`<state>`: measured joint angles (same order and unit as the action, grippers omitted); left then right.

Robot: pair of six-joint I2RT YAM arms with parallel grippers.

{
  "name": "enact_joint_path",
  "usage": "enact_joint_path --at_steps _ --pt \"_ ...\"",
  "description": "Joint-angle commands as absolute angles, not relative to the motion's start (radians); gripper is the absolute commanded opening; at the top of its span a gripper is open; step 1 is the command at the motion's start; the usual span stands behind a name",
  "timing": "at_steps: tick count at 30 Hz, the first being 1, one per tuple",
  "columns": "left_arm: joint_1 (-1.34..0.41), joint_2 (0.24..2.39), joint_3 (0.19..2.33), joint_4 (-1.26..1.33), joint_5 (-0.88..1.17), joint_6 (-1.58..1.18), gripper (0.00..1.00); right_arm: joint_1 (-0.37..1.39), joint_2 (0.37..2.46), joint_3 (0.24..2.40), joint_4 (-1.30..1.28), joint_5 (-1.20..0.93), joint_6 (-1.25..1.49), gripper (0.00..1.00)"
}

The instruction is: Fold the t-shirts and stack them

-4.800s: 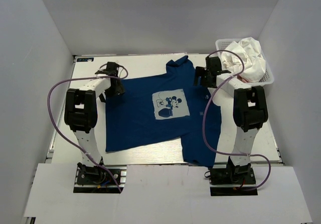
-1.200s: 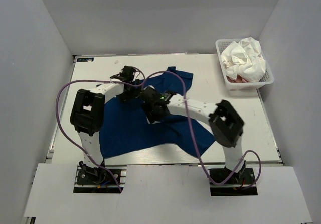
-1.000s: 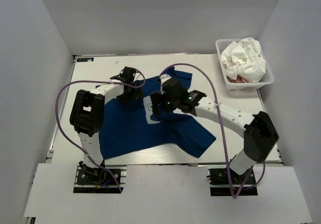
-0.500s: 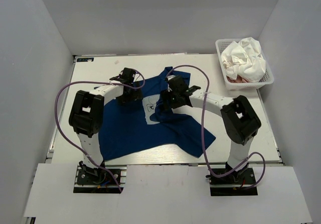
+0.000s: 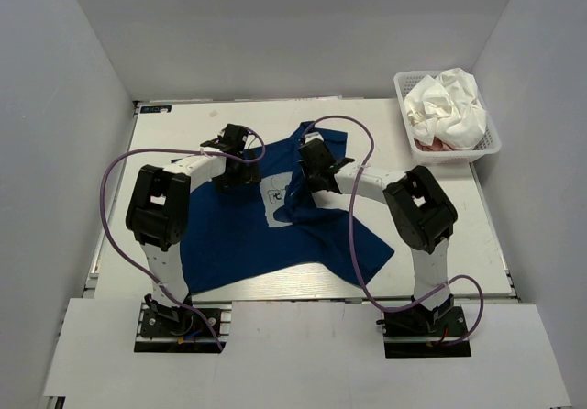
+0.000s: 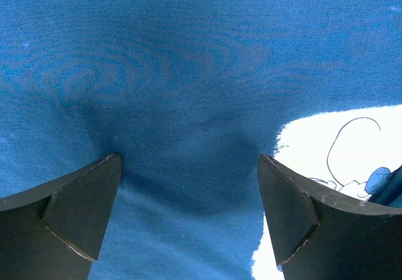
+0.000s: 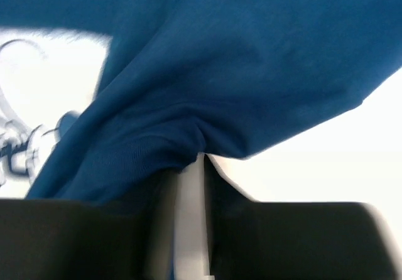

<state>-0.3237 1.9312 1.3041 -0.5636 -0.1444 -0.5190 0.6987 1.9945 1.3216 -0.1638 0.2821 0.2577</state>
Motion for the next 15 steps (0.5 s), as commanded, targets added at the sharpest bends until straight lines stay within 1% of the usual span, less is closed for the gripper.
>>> enact_joint_path --at_steps 1,2,3,6,7,8,10,15 --pt "-0.318 1.914 1.266 -0.598 -0.166 -0.511 1.00 0.696 2.002 1.349 -0.063 0.420 0.287 0.19" --pt "-0.318 1.914 1.266 -0.598 -0.166 -0.511 1.00 0.696 1.997 1.338 -0.048 0.426 0.284 0.06" --pt "-0.318 1.914 1.266 -0.598 -0.176 -0.511 1.00 0.692 1.971 1.327 -0.038 0.431 0.287 0.00" --pt "-0.318 1.914 1.266 -0.598 -0.189 -0.511 1.00 0.683 1.947 1.330 -0.072 0.485 0.249 0.00" --pt "-0.318 1.914 1.266 -0.598 -0.198 -0.511 1.00 0.681 1.941 1.376 -0.148 0.500 0.236 0.00" --pt "-0.318 1.914 1.266 -0.598 -0.198 -0.511 1.00 0.672 1.939 1.391 -0.175 0.549 0.177 0.00" --pt "-0.318 1.914 1.266 -0.598 -0.207 -0.511 1.00 0.658 1.936 1.428 -0.263 0.575 0.117 0.00" --pt "-0.318 1.924 1.266 -0.609 -0.250 -0.511 1.00 0.603 1.957 1.526 -0.388 0.682 -0.042 0.00"
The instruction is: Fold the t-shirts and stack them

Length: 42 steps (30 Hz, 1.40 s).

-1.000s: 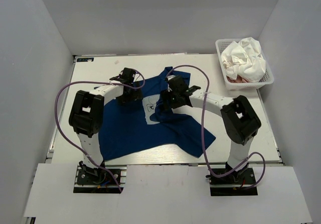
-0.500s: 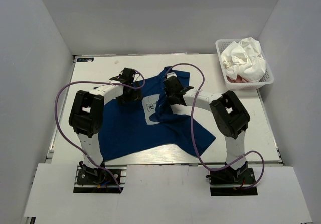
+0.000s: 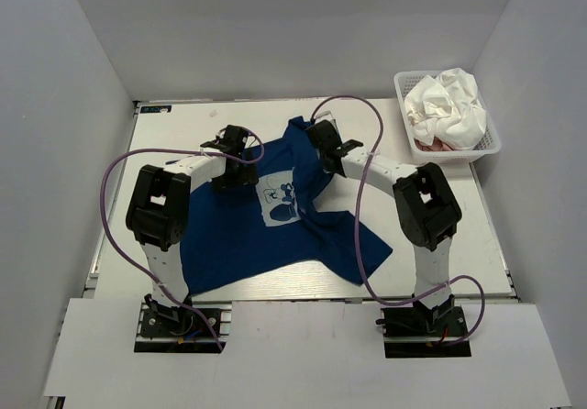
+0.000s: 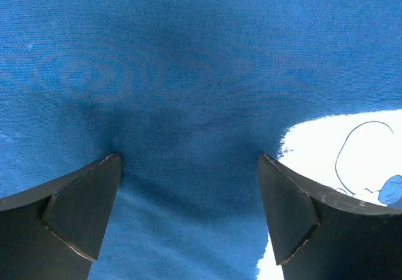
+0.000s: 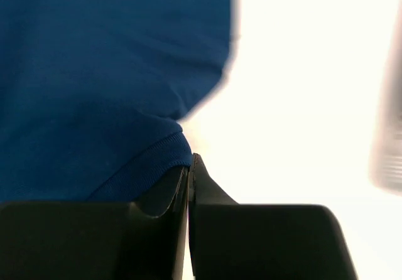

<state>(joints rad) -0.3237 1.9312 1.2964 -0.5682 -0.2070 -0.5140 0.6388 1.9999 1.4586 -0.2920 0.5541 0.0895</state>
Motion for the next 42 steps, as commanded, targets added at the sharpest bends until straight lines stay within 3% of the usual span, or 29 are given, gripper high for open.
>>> enact_joint_path --at_steps 1,5,9,12,14,15,21,25,27,32,42 --pt "-0.318 1.924 1.266 -0.618 -0.250 -0.511 1.00 0.594 1.973 1.532 -0.396 0.715 -0.060 0.00" --pt "-0.318 1.934 1.276 -0.618 -0.250 -0.511 1.00 0.557 2.038 1.618 -0.399 0.784 -0.178 0.00" --pt "-0.318 1.944 1.298 -0.618 -0.250 -0.502 1.00 0.523 2.112 1.683 -0.327 0.961 -0.346 0.08" --pt "-0.318 1.944 1.307 -0.618 -0.250 -0.492 1.00 0.500 2.143 1.700 -0.279 0.988 -0.409 0.35" --pt "-0.318 1.944 1.331 -0.618 -0.241 -0.492 1.00 0.498 2.137 1.695 -0.268 1.015 -0.411 0.65" --pt "-0.318 1.944 1.331 -0.618 -0.241 -0.492 1.00 0.500 2.134 1.692 -0.279 1.014 -0.400 0.90" --pt "-0.318 1.924 1.364 -0.618 -0.232 -0.483 1.00 0.505 1.937 1.602 -0.509 0.750 -0.021 0.90" --pt "-0.318 1.924 1.364 -0.609 -0.222 -0.483 1.00 0.491 1.760 1.291 -0.379 0.462 0.130 0.90" --pt "-0.318 1.913 1.364 -0.609 -0.222 -0.483 1.00 0.476 1.711 1.240 -0.304 0.396 0.205 0.90" --pt "-0.318 1.913 1.353 -0.589 -0.222 -0.483 1.00 0.433 1.695 1.152 -0.147 0.070 0.259 0.90" --pt "-0.318 1.953 1.384 -0.609 -0.232 -0.483 1.00 0.353 1.891 1.262 -0.063 -0.130 0.268 0.90"
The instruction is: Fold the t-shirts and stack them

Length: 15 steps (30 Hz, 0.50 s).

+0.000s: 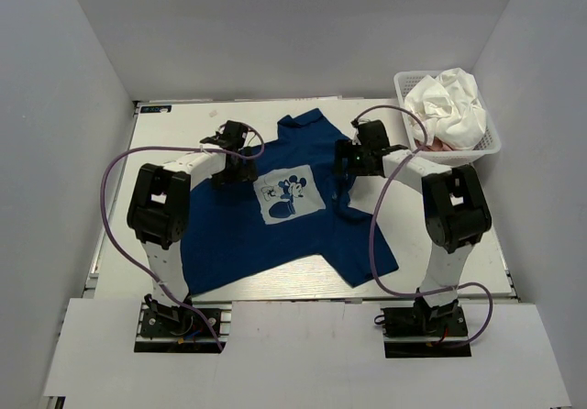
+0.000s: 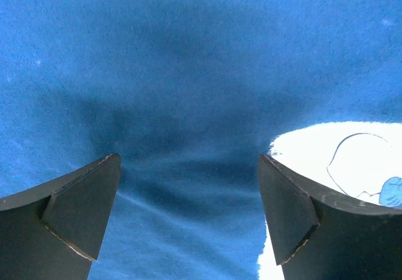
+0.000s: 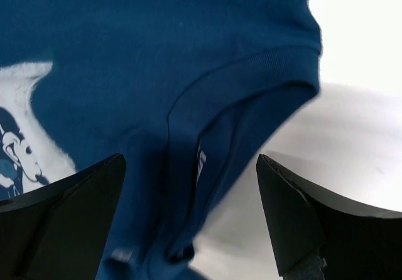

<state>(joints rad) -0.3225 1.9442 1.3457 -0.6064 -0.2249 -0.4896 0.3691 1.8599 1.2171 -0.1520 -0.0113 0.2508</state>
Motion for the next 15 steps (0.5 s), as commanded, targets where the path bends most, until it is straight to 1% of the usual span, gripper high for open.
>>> enact_joint_path --at_steps 1,10,13,15 --pt "-0.318 1.962 1.384 -0.609 -0.232 -0.483 1.00 0.348 1.897 1.266 -0.039 -0.133 0.265 0.90" --pt "-0.318 1.993 1.402 -0.627 -0.244 -0.483 1.00 0.299 2.066 1.367 -0.078 -0.156 0.290 0.90" --pt "-0.308 2.002 1.411 -0.649 -0.268 -0.483 1.00 0.282 2.091 1.403 -0.112 -0.101 0.327 0.90" --pt "-0.308 2.002 1.420 -0.649 -0.278 -0.483 1.00 0.259 2.105 1.420 -0.179 -0.028 0.356 0.90"
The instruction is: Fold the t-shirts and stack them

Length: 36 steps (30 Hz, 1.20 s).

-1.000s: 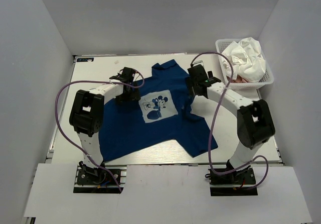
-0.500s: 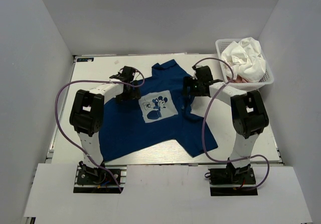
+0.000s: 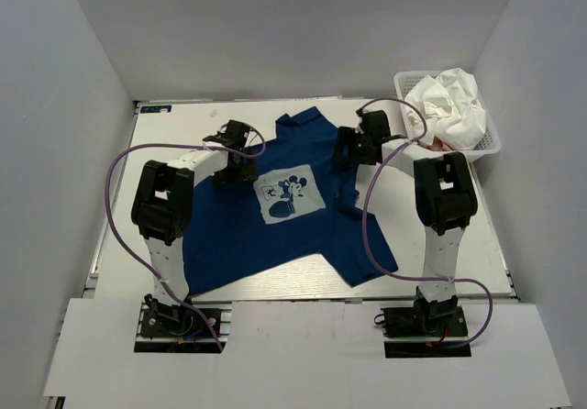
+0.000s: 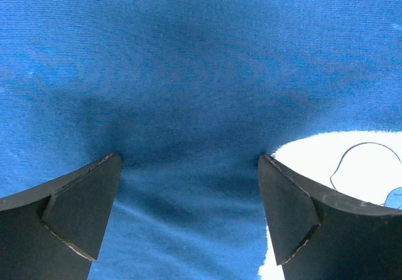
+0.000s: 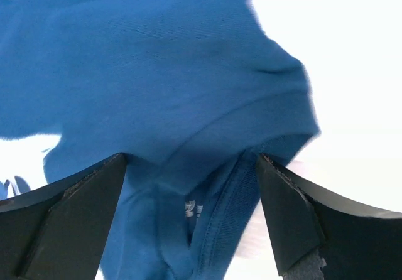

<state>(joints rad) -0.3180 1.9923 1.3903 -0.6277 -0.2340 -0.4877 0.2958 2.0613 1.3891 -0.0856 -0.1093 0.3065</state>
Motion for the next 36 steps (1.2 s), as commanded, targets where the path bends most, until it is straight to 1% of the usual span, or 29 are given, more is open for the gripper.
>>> enact_joint_path --at_steps 1,3,6,10,12,16,18,19,20,21,22,23,24,25,26,29,35,36 --pt "-0.308 2.002 1.420 -0.649 -0.278 -0.483 1.00 0.255 2.111 1.448 -0.208 -0.005 0.357 0.90" --pt "-0.308 2.011 1.420 -0.649 -0.288 -0.474 1.00 0.227 2.138 1.477 -0.264 0.064 0.382 0.90" --pt "-0.308 2.011 1.430 -0.649 -0.298 -0.474 1.00 0.193 2.174 1.561 -0.330 0.098 0.379 0.90" --pt "-0.308 2.042 1.468 -0.658 -0.298 -0.465 1.00 0.164 2.233 1.652 -0.373 0.103 0.336 0.90" --pt "-0.308 2.052 1.482 -0.658 -0.298 -0.456 1.00 0.158 2.246 1.710 -0.382 0.100 0.267 0.90" --pt "-0.308 2.062 1.522 -0.649 -0.261 -0.443 1.00 0.172 2.208 1.769 -0.449 0.081 0.173 0.90" --pt "-0.308 2.071 1.522 -0.640 -0.249 -0.443 1.00 0.186 2.105 1.700 -0.413 0.040 0.141 0.90" --pt "-0.308 2.071 1.522 -0.640 -0.235 -0.443 1.00 0.193 2.074 1.634 -0.393 -0.045 0.138 0.90" --pt "-0.308 2.062 1.522 -0.629 -0.235 -0.443 1.00 0.205 1.972 1.597 -0.373 -0.072 0.144 0.90" --pt "-0.308 2.062 1.522 -0.629 -0.223 -0.443 1.00 0.218 1.942 1.500 -0.338 -0.092 0.155 0.90" --pt "-0.308 2.053 1.522 -0.629 -0.213 -0.443 1.00 0.230 1.916 1.468 -0.331 -0.115 0.196 0.90" --pt "-0.317 2.052 1.522 -0.618 -0.213 -0.443 1.00 0.241 1.834 1.435 -0.327 -0.118 0.210 0.90" --pt "-0.318 2.042 1.511 -0.618 -0.213 -0.443 1.00 0.248 1.809 1.405 -0.318 -0.124 0.222 0.90" --pt "-0.318 2.028 1.502 -0.618 -0.213 -0.443 1.00 0.253 1.783 1.297 -0.313 -0.114 0.259 0.90" --pt "-0.318 2.028 1.491 -0.618 -0.213 -0.443 1.00 0.277 1.707 1.261 -0.304 -0.110 0.265 0.90" --pt "-0.327 1.987 1.461 -0.618 -0.213 -0.443 1.00 0.294 1.613 1.074 -0.305 -0.062 0.310 0.90" --pt "-0.327 1.963 1.437 -0.592 -0.201 -0.452 1.00 0.310 1.532 0.879 -0.348 -0.014 0.354 0.90" --pt "-0.327 1.963 1.437 -0.592 -0.201 -0.453 1.00 0.311 1.529 0.861 -0.339 -0.015 0.363 0.88"
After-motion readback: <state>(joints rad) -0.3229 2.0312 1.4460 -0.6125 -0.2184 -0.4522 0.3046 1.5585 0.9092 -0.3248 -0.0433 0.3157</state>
